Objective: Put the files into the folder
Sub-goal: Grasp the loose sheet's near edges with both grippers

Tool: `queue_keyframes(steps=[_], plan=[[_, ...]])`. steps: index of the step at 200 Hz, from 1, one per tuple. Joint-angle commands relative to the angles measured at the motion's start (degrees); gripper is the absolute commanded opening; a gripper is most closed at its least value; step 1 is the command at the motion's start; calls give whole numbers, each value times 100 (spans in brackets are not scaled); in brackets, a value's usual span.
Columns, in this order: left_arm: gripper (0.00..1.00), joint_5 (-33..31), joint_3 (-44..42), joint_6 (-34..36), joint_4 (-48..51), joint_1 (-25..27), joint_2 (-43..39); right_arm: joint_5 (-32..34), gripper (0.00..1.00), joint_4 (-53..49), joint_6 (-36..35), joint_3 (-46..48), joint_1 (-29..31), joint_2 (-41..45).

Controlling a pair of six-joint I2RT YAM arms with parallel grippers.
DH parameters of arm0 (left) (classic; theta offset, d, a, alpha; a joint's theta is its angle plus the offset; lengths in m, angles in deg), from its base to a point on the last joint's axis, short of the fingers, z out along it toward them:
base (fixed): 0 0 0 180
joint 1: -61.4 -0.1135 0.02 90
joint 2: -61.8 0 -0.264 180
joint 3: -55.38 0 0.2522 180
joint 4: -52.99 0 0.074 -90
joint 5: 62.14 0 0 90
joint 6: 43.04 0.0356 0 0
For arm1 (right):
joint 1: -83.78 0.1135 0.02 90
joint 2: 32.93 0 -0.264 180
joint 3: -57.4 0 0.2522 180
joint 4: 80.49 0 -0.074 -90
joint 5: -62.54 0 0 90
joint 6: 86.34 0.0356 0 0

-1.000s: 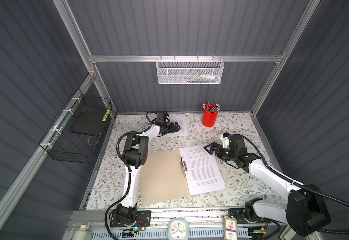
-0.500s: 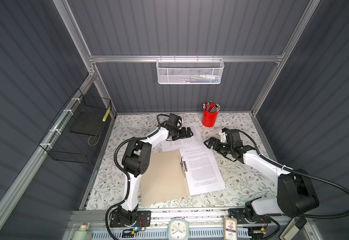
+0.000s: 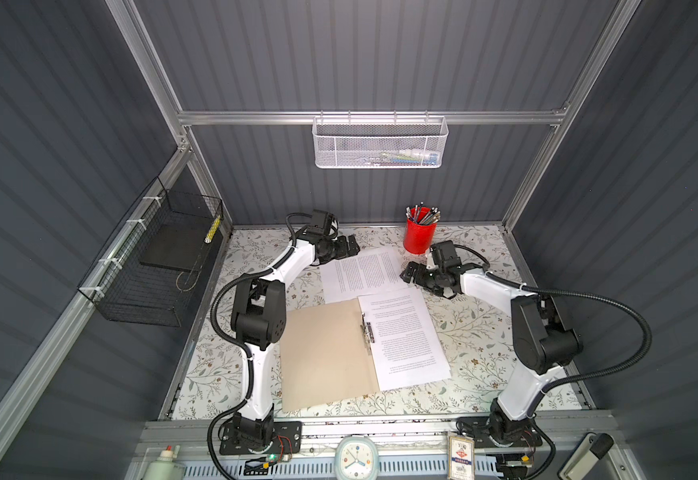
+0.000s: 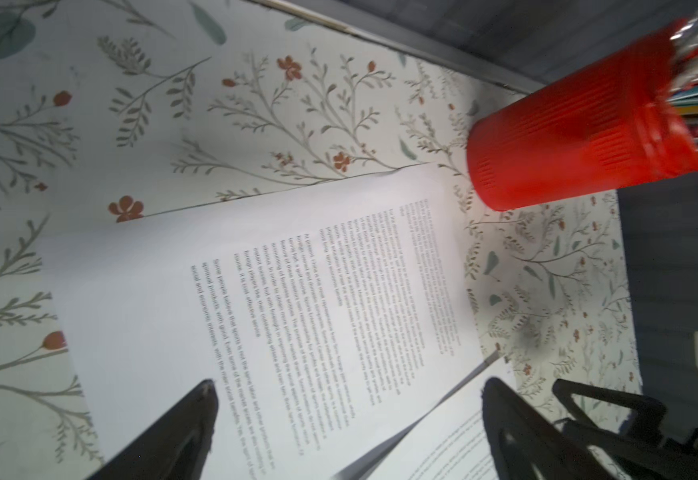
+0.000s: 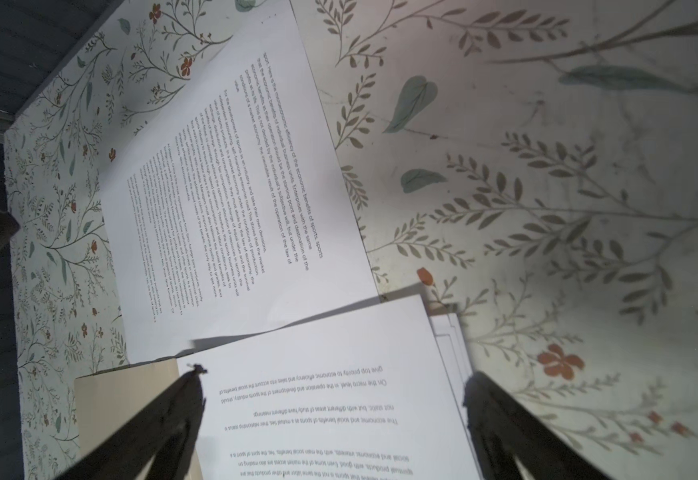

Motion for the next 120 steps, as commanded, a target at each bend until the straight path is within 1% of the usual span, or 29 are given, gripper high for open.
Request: queue_keyframes(steps=[1, 24, 72, 102, 120], plan=[[100, 7, 135, 241, 393, -20, 311, 94, 98, -248, -184, -309, -11, -265], [100, 55, 185, 315, 560, -19, 502, -44, 97, -512, -295, -770, -9, -680], [100, -21, -330, 321, 345, -92, 512, -213, 96, -548, -324, -1090, 6, -1087], [100, -587, -449, -288, 585, -375, 689, -283, 97, -554, -306, -1199, 20, -1218], [100, -682, -667, -641, 452, -572, 679, -324, 96, -621, -289, -1337, 46, -1320]])
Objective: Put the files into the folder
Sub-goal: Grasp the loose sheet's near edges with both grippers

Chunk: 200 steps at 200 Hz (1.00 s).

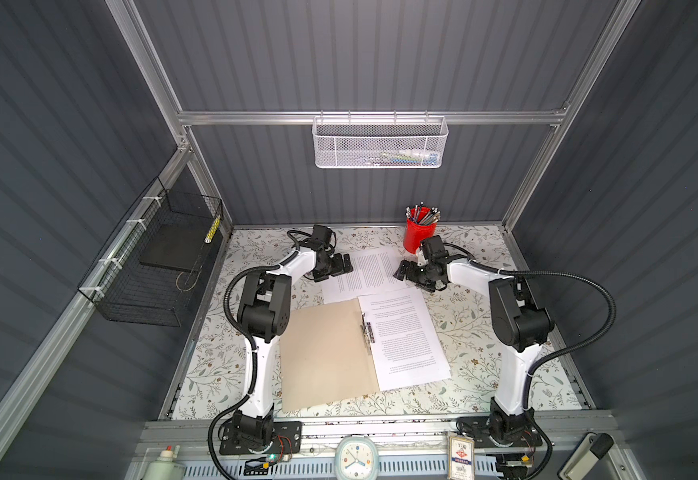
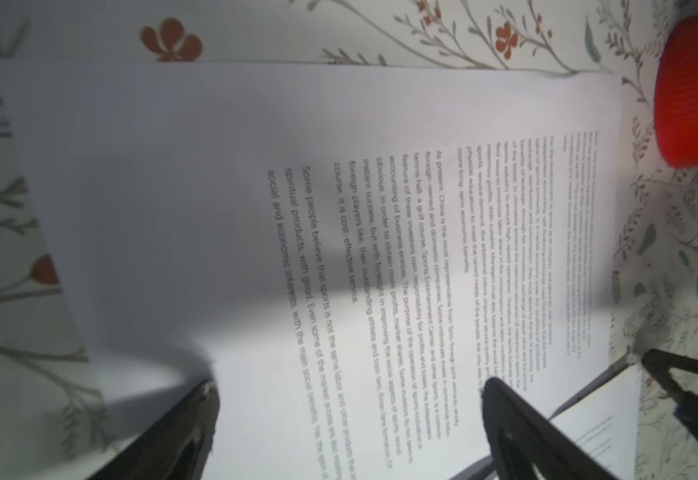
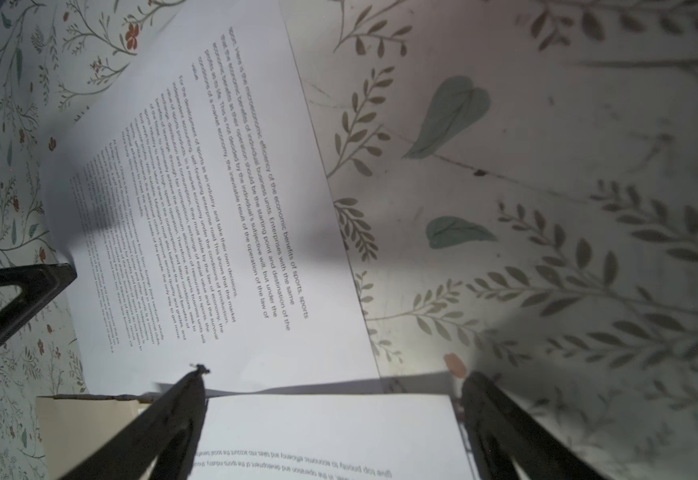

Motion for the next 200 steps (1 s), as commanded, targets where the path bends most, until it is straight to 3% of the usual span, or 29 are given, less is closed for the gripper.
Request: queue_keyframes(steps=[1, 41, 114, 200], plan=[[100, -442, -325, -578, 154, -354, 145, -114, 97, -216, -47, -264, 46, -128], [100, -337, -855, -1091, -286, -721, -1, -230, 97, -225, -61, -515, 125, -286], [100, 389, -1376, -1336, -832, -706, -77, -425, 95, -544, -62, -1378, 399, -948], [100, 498, -1675, -1503, -1011, -457, -225, -439, 91, -860, 404, -1639, 527, -1302]])
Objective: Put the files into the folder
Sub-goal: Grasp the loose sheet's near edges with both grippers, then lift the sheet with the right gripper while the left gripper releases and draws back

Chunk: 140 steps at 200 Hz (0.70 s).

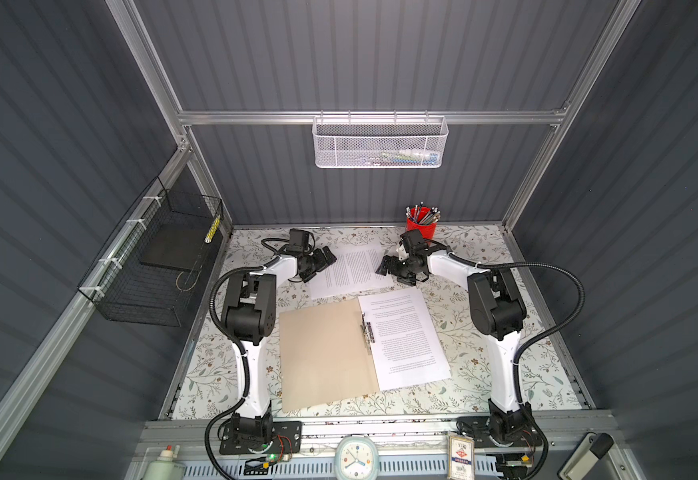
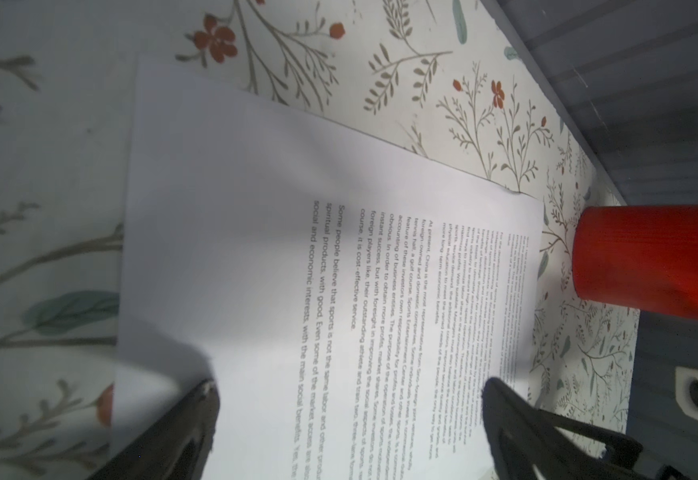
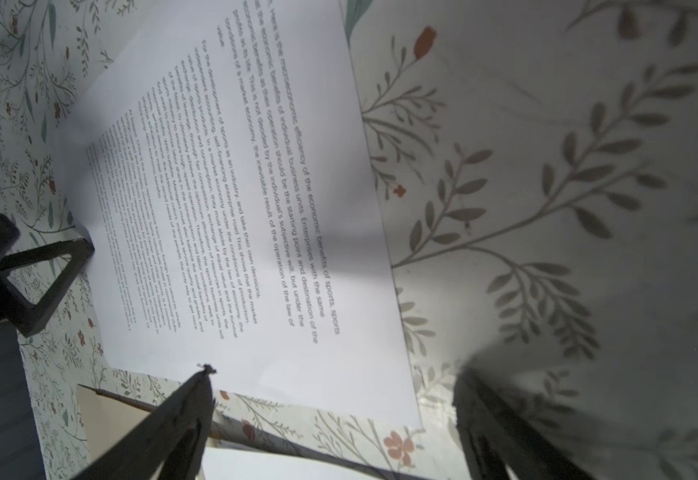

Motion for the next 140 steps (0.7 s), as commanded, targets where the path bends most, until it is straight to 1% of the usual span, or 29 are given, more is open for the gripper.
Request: queue_keyframes(steps=[1, 14, 18, 38, 42, 53, 75, 103, 115, 128, 140], plan=[[100, 113, -407, -248, 790, 121, 262, -73, 91, -280, 220, -57, 57, -212], [100, 102, -417, -267, 798, 150, 249, -114, 91, -230, 280, -61, 72, -236], [100, 94, -424, -282, 794, 158, 253, -335, 91, -220, 299, -74, 81, -248], [100, 87, -452, -320, 769, 177, 270, -613, 91, -118, 435, -53, 91, -270], [100, 81, -452, -328, 759, 185, 275, -666, 91, 54, 463, -46, 93, -272], [100, 91, -452, -351, 756, 194, 292, -789, 91, 139, 494, -91, 90, -315], [100, 60, -461, -362, 762, 221, 301, -1036, 93, 321, 486, -217, 98, -374], [100, 9, -487, -408, 775, 229, 310, -1189, 97, 386, 381, -471, 145, -400], [100, -20, -487, -455, 763, 229, 310, -1438, 98, 705, 601, -413, 145, -375], [100, -69, -487, -511, 767, 229, 323, -1726, 98, 1230, 1017, -230, 142, -310], [100, -103, -487, -530, 766, 229, 323, -1850, 99, 1639, 1337, -80, 143, -231]])
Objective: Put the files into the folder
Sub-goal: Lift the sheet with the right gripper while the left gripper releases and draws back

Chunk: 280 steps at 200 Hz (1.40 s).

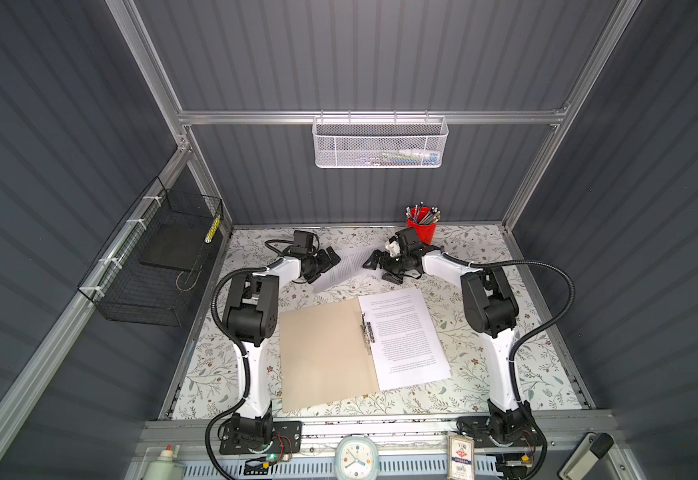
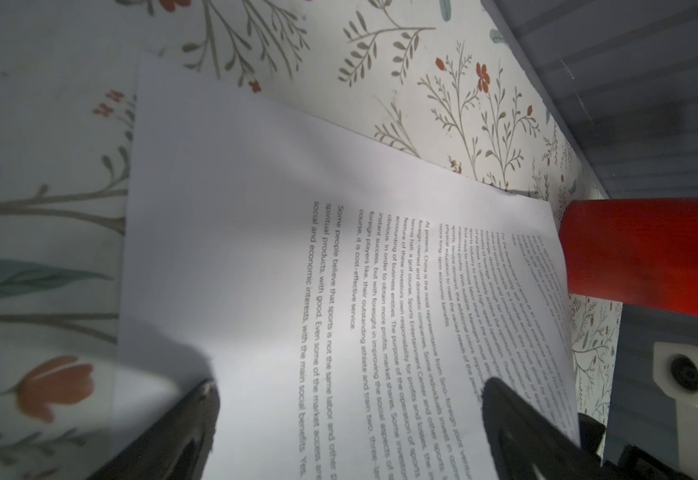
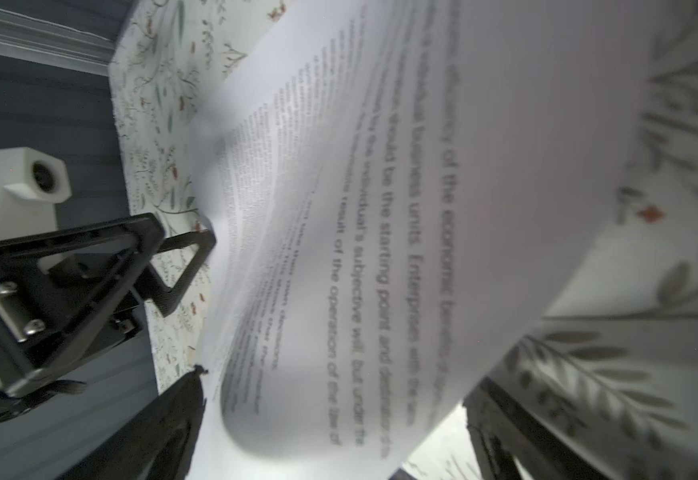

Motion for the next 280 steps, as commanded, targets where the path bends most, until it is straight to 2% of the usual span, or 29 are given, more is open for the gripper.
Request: queue_keyframes(steps=[1, 57, 66, 111, 136, 170, 219, 280], plan=[[100, -108, -369, -249, 950, 76, 365, -547, 99, 884, 671, 228, 34, 85], [100, -186, -369, -519, 840, 76, 429, -385, 99, 1784, 1755, 725, 36, 424], [100, -167, -586, -588, 784, 76, 431, -398, 99, 2000, 1933, 793, 48, 414], [100, -206, -711, -844, 591, 109, 374, -149, 99, 2340, 2369, 884, 164, 363], [100, -234, -642, -857, 625, 190, 454, -79, 99, 2893, 2916, 1158, 184, 299], [100, -301, -756, -1018, 509, 245, 446, 292, 98, 2976, 3158, 1443, 208, 441], [100, -269, -914, -1102, 430, 287, 308, 551, 92, 3149, 3145, 1434, 201, 223], [100, -178, -1292, -1323, 266, 340, -1, 842, 73, 3255, 3337, 1472, 258, 115]])
